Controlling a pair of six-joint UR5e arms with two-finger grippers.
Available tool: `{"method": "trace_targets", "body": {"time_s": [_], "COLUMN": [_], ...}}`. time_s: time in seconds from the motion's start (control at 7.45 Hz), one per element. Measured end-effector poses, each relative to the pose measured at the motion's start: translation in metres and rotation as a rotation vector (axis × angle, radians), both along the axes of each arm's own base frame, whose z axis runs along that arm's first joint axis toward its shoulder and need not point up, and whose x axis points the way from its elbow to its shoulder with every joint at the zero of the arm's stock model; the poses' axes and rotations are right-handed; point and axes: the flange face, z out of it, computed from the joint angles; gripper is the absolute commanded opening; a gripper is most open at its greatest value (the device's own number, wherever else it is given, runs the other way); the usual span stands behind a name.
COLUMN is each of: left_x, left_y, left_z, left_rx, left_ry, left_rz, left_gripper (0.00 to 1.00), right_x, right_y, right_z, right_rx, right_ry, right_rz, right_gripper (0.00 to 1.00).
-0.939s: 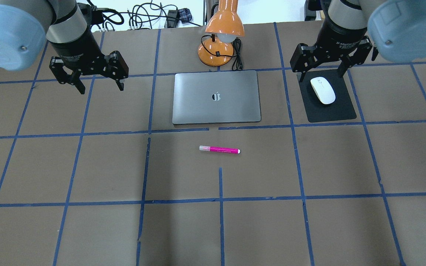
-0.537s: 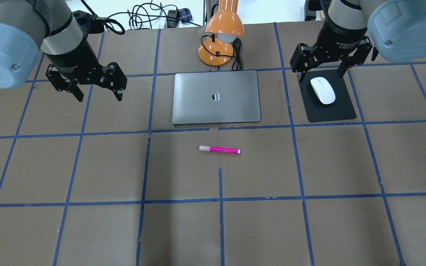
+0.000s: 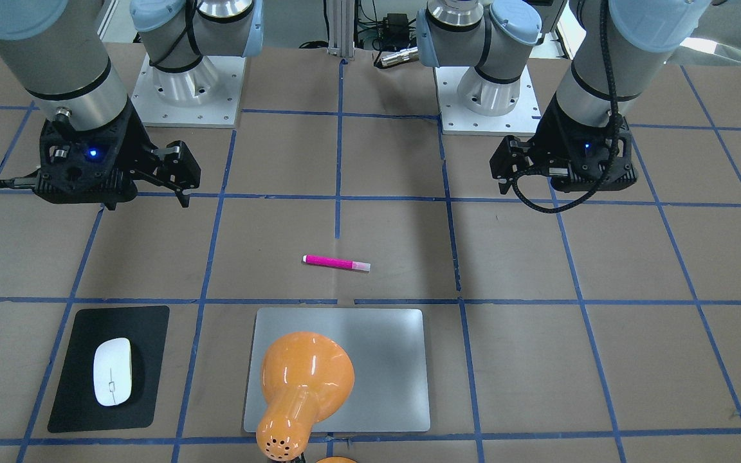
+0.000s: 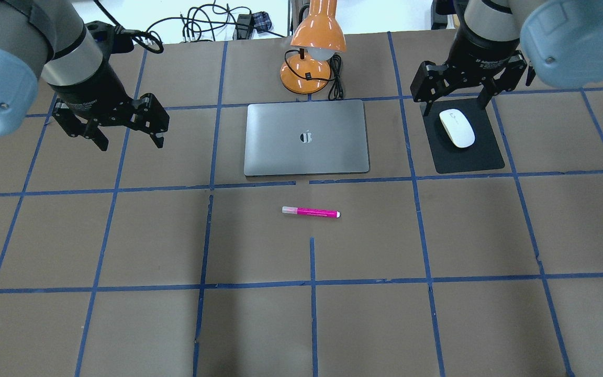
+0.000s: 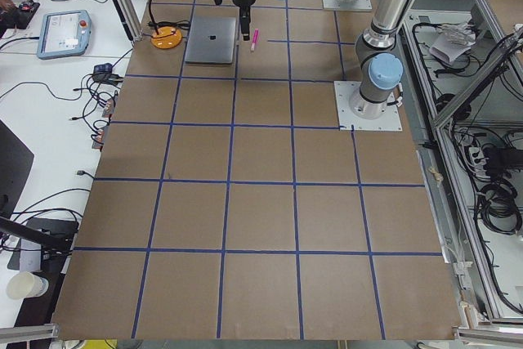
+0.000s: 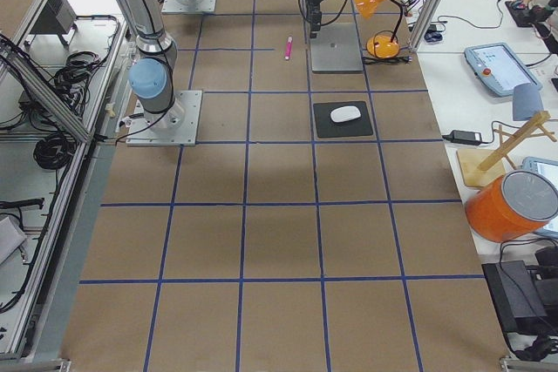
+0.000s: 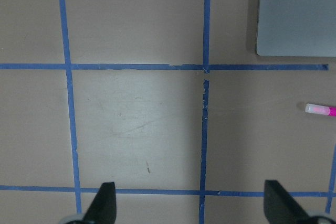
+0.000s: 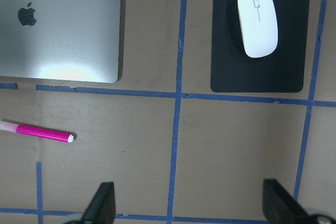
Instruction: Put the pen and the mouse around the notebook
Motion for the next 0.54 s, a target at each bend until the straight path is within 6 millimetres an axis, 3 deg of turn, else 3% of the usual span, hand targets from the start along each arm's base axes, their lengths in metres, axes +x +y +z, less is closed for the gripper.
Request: {"method": "trace_targets", "body": {"time_s": [0.54], "left_x": [-0.0042], "left_y": [0.0103], "left_z": [0.0111], "left_rx": [-0.02], "left_ry": [0.026], "left_rz": [0.006], "left_gripper": [1.0], "right_x": [-0.0021], "right_y": [-0.0005], "right_z": [0.0001], "right_rx": [-0.001], "right_ry": [0.0], "right_rz": [-0.015], "right_gripper": [1.0]}}
